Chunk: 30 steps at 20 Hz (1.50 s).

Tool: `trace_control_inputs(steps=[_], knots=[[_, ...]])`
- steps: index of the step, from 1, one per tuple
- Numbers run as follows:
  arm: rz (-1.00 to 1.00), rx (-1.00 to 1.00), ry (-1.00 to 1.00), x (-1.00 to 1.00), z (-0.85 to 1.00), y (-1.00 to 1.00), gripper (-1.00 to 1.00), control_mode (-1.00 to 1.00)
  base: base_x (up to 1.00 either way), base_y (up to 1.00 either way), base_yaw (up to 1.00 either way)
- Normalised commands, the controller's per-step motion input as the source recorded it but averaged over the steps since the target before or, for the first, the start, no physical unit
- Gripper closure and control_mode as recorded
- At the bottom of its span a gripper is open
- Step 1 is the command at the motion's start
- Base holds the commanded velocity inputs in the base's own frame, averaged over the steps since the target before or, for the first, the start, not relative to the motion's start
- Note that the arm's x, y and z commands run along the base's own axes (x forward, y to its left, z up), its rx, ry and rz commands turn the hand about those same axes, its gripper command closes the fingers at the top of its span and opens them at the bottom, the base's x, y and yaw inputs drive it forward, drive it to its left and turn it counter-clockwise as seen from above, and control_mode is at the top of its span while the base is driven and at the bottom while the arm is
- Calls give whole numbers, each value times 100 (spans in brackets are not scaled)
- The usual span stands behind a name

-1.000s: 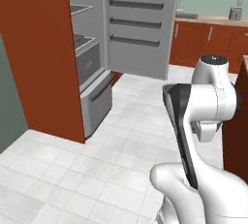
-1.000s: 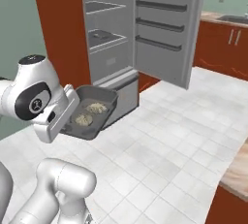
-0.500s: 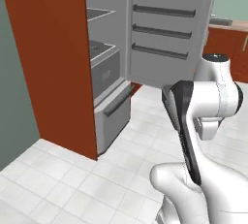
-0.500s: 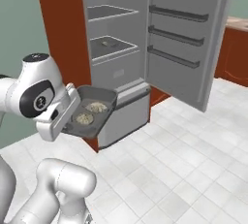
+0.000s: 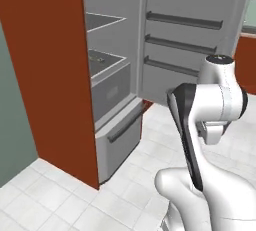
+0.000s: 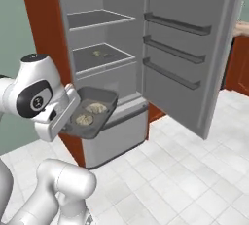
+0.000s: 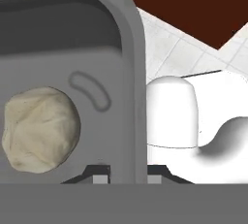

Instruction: Place two dumplings into each of the tupperware containers and then place the containers in the fridge.

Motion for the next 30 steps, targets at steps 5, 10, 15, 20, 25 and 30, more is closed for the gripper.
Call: trace_control_inputs(steps=[5,10,15,20,25,30], knots=[[0,0,0,0,0,0,100,100,92,-93,47],[0,0,0,0,0,0,100,100,68,-80,57],[0,0,0,0,0,0,100,100,59,-72,61],[0,0,0,0,0,0,100,100,61,-59,58],[0,0,0,0,0,0,100,100,65,-45,45],[0,0,0,0,0,0,100,100,27,-80,18]])
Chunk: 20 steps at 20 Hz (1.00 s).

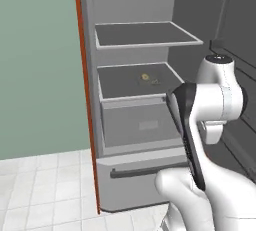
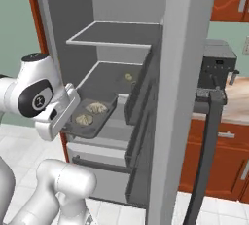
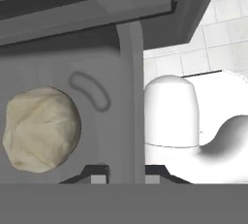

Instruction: Place two dumplings into each of the tupperware containers and then place the containers in the fridge.

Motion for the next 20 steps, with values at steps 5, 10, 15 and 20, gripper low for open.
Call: trace_control_inputs(steps=[5,10,15,20], knots=[[0,0,0,0,0,0,100,100,15,-6,0],[0,0,0,0,0,0,100,100,70,30,1],[0,0,0,0,0,0,100,100,72,9,0],[0,0,0,0,0,0,100,100,59,0,-2]])
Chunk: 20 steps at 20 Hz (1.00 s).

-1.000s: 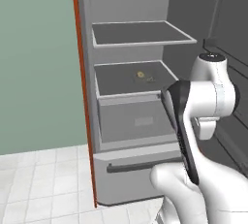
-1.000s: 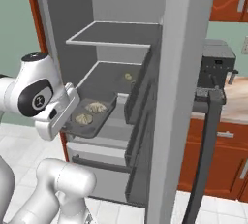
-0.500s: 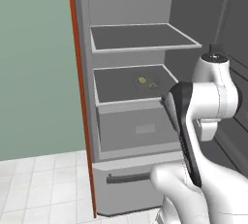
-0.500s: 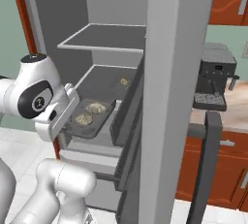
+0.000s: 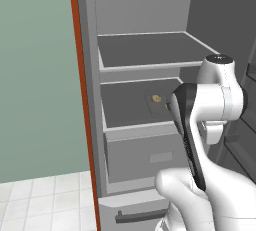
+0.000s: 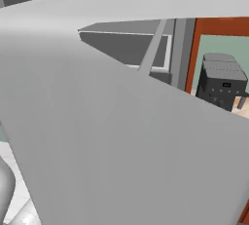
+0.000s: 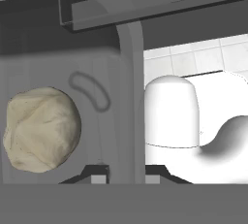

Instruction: Place two dumplings into each of the tupperware containers and then place the containers in the fridge.

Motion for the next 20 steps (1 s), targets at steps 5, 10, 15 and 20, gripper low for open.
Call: trace_control_inputs(steps=[5,10,15,20], knots=[[0,0,0,0,0,0,100,100,0,-7,0],[0,0,0,0,0,0,100,100,0,0,0],[0,0,0,0,0,0,100,100,0,0,0],[1,0,-29,-58,2,-4,100,-100,0,0,0]])
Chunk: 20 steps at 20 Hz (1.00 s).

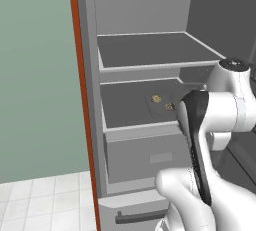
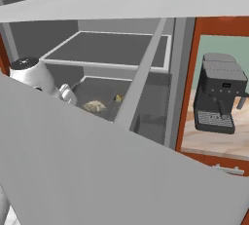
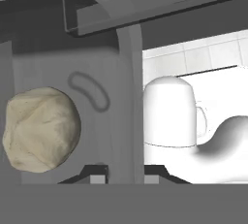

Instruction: Place two dumplings into each of the tupperware containers and then place the containers in the fridge.

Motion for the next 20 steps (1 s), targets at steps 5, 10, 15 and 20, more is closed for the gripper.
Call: trace_control_inputs(steps=[5,10,15,20], knots=[[1,0,-40,-55,45,-1,100,-100,0,0,0],[0,0,-12,14,94,0,100,-100,0,0,0],[0,0,0,64,60,0,100,-100,0,0,0],[3,0,3,93,43,-1,100,-100,0,0,0]])
